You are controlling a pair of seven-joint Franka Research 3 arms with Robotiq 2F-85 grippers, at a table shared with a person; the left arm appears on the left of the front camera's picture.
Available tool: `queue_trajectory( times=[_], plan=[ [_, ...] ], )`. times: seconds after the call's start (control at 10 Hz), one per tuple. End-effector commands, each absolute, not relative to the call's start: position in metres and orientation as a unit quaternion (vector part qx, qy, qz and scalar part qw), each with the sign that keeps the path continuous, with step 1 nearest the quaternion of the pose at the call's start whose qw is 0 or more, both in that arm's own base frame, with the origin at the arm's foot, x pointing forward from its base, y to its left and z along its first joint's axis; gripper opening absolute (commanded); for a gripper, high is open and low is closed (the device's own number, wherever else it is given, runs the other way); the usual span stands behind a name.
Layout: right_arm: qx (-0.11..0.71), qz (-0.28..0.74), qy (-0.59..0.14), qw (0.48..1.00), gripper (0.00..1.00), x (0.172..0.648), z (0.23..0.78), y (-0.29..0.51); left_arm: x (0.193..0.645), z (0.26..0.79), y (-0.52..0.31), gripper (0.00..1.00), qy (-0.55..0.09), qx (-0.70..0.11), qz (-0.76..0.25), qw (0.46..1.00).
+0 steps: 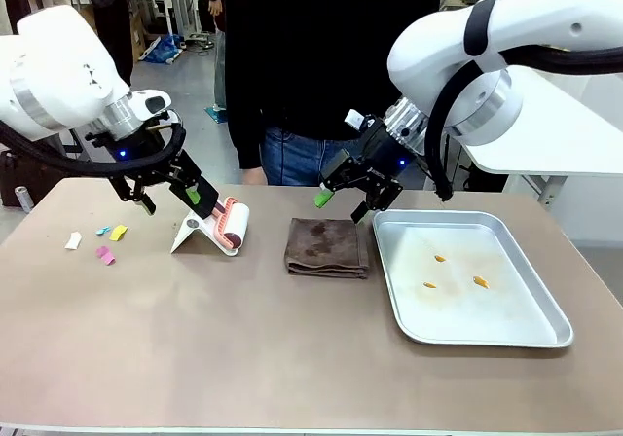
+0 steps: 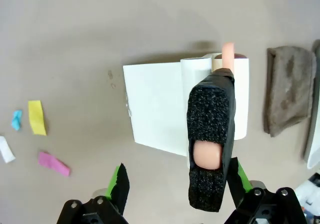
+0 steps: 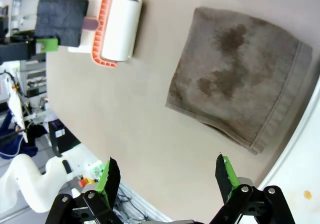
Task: Clean the surface of the table.
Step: Hold the Lint Roller with your left hand and the towel with your right hand.
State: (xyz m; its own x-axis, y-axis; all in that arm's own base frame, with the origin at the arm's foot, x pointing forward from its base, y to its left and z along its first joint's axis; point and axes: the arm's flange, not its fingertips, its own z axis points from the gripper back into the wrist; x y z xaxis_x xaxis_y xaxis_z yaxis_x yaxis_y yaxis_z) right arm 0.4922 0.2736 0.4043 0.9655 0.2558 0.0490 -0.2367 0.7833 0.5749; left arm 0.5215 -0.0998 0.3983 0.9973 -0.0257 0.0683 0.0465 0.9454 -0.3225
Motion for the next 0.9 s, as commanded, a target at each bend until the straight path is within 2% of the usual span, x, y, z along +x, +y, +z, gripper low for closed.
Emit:
queue_trajectory(
  times=[0.0, 0.1, 0.3, 0.5, 0.8],
  plan=[
    [0.273, 0.148, 0.021, 0.950, 1.00, 0.486, 0.390, 0.283, 0.536, 0.396, -0.100, 1.00, -0.001, -0.196, 0.042, 0.980],
    [0.271, 0.136, 0.040, 0.952, 1.00, 0.487, 0.383, 0.286, 0.537, 0.397, -0.098, 1.00, 0.003, -0.237, 0.055, 0.970],
    [0.270, 0.128, 0.053, 0.953, 1.00, 0.487, 0.379, 0.286, 0.537, 0.400, -0.096, 1.00, 0.006, -0.268, 0.066, 0.961],
    [0.279, 0.121, 0.074, 0.950, 1.00, 0.489, 0.375, 0.284, 0.538, 0.400, -0.092, 1.00, -0.025, -0.290, 0.076, 0.954],
    [0.287, 0.116, 0.061, 0.949, 1.00, 0.490, 0.376, 0.284, 0.537, 0.400, -0.091, 1.00, -0.052, -0.337, 0.050, 0.939]
  ],
)
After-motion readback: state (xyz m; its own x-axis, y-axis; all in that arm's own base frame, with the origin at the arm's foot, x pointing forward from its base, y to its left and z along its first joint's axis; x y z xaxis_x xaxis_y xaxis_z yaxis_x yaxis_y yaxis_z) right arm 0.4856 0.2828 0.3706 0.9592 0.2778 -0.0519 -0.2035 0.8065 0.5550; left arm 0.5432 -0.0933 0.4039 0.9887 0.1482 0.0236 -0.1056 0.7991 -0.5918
